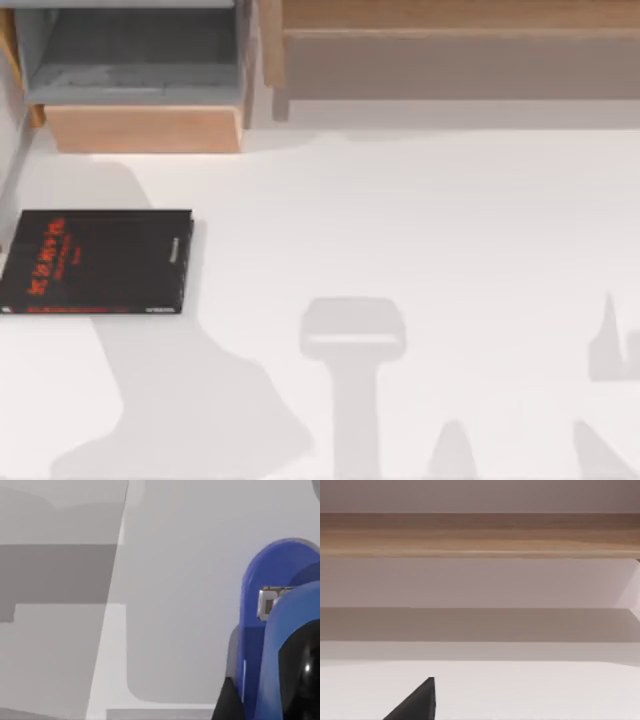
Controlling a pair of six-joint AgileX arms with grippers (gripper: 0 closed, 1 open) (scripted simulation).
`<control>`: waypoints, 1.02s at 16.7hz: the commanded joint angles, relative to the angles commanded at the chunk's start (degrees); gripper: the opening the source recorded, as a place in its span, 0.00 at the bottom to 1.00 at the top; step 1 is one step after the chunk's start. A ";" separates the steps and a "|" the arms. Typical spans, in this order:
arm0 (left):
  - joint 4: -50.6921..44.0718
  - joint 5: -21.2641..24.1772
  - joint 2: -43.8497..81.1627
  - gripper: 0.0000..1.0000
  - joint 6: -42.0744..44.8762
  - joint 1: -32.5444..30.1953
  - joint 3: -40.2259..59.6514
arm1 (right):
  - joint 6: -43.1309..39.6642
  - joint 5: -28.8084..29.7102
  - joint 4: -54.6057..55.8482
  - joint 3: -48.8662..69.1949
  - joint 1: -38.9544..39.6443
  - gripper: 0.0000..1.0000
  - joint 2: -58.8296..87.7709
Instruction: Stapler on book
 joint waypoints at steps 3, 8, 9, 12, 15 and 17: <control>-0.01 0.00 -0.14 0.00 0.05 0.19 0.00 | 0.00 0.00 0.00 0.00 0.00 1.00 0.00; -1.09 -0.91 -4.67 0.00 0.53 0.45 -1.29 | 0.00 0.00 0.00 0.00 0.00 1.00 0.00; -1.20 -1.44 -6.65 0.00 0.91 0.32 -2.10 | 0.00 0.00 0.00 0.00 0.00 1.00 0.00; -0.60 -3.53 -13.50 0.00 2.67 -1.20 -5.14 | 0.00 0.00 0.00 0.00 0.00 1.00 0.00; 0.89 -5.96 -20.58 0.00 4.58 -3.83 -9.23 | 0.00 0.00 0.00 0.00 0.00 1.00 0.00; 2.29 -7.44 -25.06 0.00 5.48 -5.95 -12.66 | 0.00 0.00 0.00 0.00 0.00 1.00 0.00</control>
